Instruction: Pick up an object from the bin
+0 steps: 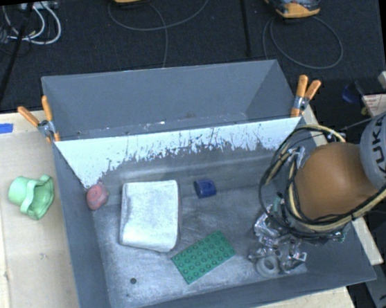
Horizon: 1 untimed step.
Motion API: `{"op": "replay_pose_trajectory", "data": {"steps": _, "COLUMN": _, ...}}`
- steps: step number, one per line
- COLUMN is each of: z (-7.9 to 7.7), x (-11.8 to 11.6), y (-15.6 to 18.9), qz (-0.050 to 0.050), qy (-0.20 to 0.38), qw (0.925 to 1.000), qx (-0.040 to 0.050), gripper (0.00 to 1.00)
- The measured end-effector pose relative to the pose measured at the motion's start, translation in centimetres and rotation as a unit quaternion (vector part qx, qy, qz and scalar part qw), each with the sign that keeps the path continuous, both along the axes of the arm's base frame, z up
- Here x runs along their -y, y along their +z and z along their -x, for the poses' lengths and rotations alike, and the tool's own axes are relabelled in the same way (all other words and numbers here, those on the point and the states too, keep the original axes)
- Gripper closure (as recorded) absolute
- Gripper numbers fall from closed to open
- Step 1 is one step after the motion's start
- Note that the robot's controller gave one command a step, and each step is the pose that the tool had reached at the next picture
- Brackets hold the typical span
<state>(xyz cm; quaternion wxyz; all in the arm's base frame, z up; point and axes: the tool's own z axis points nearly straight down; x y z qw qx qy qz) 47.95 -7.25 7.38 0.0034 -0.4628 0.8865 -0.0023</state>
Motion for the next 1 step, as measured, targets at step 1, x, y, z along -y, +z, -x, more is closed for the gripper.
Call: {"op": "replay_pose_trajectory", "data": {"steps": 1, "z": -0.29, "x": 0.67, "y": 15.80, "qz": 0.000, "qy": 0.077, "qw": 0.9970, "qx": -0.0006, "gripper": 1.00}}
